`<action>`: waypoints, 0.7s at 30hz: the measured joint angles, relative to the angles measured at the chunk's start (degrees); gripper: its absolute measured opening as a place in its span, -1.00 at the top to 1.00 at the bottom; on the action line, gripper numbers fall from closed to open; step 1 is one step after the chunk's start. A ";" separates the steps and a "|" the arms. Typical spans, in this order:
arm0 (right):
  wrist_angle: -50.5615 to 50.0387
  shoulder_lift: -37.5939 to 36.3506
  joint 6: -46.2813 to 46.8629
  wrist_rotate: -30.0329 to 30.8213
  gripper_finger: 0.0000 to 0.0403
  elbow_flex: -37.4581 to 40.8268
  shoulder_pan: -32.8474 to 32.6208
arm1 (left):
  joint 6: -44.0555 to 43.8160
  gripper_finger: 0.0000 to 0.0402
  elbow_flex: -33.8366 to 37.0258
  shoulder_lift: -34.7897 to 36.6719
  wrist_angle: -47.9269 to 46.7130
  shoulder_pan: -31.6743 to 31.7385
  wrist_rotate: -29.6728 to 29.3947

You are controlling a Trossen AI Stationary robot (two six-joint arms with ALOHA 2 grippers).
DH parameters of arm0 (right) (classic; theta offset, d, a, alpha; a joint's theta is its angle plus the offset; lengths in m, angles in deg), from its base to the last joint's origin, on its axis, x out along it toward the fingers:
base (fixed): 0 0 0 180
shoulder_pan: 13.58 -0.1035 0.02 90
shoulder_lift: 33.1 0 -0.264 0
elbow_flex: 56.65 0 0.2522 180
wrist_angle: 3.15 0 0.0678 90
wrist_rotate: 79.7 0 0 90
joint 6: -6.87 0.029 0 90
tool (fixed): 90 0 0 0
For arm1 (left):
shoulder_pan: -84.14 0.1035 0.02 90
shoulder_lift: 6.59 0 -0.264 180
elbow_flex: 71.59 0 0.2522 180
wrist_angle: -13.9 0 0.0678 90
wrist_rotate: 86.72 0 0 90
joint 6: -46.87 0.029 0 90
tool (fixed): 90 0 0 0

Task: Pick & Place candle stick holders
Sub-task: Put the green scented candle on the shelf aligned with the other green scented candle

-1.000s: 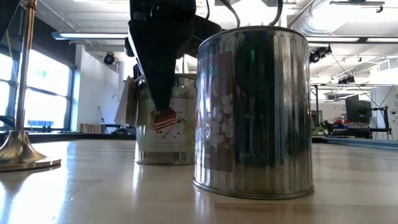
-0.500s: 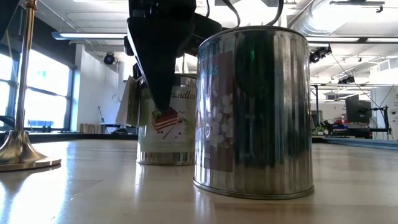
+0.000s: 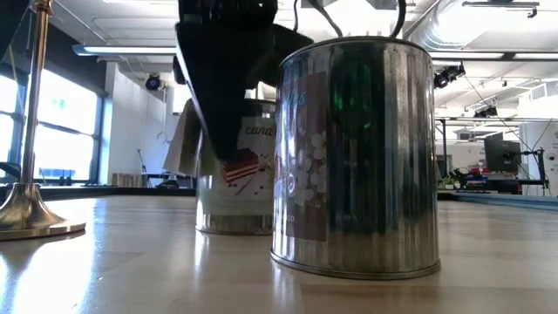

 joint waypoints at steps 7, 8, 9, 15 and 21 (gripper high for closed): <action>-0.11 0.00 -0.97 0.54 -0.52 0.00 0.00 | 0.10 -0.60 0.07 -0.36 1.34 0.01 1.47; -0.16 0.00 -0.97 0.75 -0.52 0.00 0.00 | 0.11 -0.52 0.07 -0.36 1.31 0.00 1.40; -0.18 0.00 -0.97 0.92 -0.52 0.00 0.00 | 0.12 -0.42 0.07 -0.36 1.30 0.01 1.46; -0.63 0.00 -0.97 1.04 -0.52 0.00 0.00 | 0.14 0.23 0.07 -0.36 1.41 0.02 0.92; -0.63 0.00 -0.97 1.05 -0.52 0.00 0.00 | -0.07 0.79 0.02 -0.30 1.43 0.00 -0.20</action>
